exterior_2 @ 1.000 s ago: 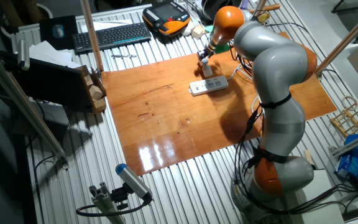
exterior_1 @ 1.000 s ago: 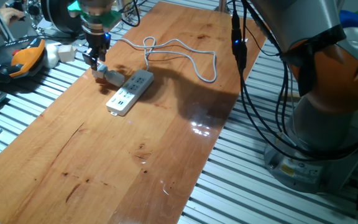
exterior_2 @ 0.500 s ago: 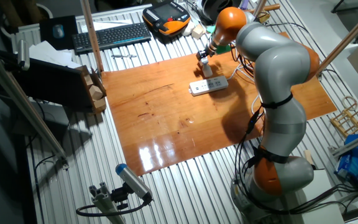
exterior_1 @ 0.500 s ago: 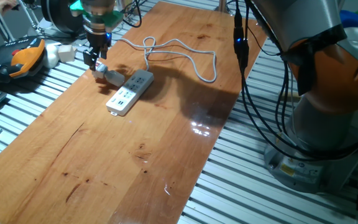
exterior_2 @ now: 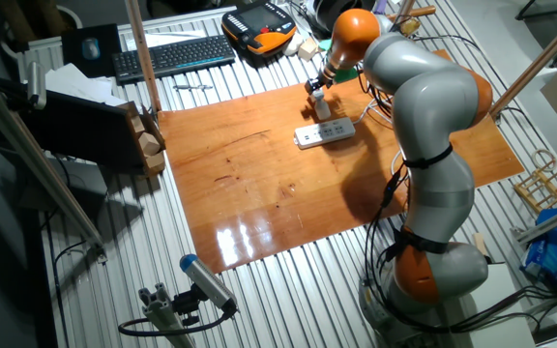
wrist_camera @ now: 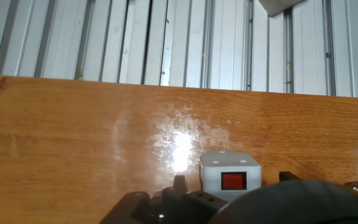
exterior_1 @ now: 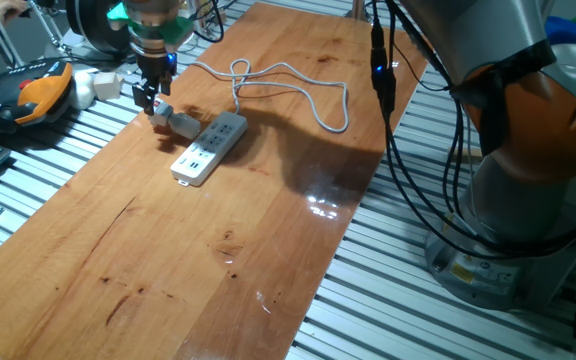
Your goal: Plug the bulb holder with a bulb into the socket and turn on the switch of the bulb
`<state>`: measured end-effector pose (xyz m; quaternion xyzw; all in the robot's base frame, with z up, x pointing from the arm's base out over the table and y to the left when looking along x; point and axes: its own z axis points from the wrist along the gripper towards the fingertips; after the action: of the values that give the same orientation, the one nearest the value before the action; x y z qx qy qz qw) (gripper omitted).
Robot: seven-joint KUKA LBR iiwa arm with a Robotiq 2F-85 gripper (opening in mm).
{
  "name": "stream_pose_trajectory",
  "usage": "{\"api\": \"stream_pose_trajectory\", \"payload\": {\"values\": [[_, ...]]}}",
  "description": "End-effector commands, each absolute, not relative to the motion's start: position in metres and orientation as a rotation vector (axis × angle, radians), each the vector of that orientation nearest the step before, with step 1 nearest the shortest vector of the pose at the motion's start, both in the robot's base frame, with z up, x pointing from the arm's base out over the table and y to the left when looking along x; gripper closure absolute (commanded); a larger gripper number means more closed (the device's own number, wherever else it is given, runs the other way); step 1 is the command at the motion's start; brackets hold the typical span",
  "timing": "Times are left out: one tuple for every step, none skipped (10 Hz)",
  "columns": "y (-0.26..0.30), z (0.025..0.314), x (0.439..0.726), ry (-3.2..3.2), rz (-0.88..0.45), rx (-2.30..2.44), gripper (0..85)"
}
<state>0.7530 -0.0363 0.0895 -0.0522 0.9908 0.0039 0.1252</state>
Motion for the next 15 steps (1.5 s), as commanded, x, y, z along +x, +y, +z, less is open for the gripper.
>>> {"api": "stream_pose_trajectory", "payload": {"values": [[-0.036, 0.088, 0.753, 2.889, 0.012, -0.155, 17.0], [-0.036, 0.088, 0.754, 2.890, 0.006, -0.155, 17.0], [-0.036, 0.085, 0.755, 2.889, 0.010, -0.155, 17.0], [-0.037, 0.081, 0.756, 2.885, 0.016, -0.154, 17.0], [-0.037, 0.079, 0.756, 2.877, 0.020, -0.153, 17.0], [-0.036, 0.078, 0.756, 2.866, 0.021, -0.151, 17.0], [-0.035, 0.078, 0.756, 2.858, 0.019, -0.151, 17.0], [-0.035, 0.075, 0.757, 2.849, 0.013, -0.158, 17.0], [-0.034, 0.073, 0.757, 2.843, 0.009, -0.166, 17.0], [-0.034, 0.072, 0.757, 2.841, 0.010, -0.170, 17.0], [-0.034, 0.071, 0.757, 2.841, 0.006, -0.171, 17.0], [-0.034, 0.070, 0.758, 2.845, 0.009, -0.169, 34.0], [-0.034, 0.069, 0.759, 2.849, 0.012, -0.162, 34.0], [-0.035, 0.068, 0.759, 2.849, 0.018, -0.150, 34.0], [-0.035, 0.068, 0.759, 2.851, 0.016, -0.147, 34.0]]}}
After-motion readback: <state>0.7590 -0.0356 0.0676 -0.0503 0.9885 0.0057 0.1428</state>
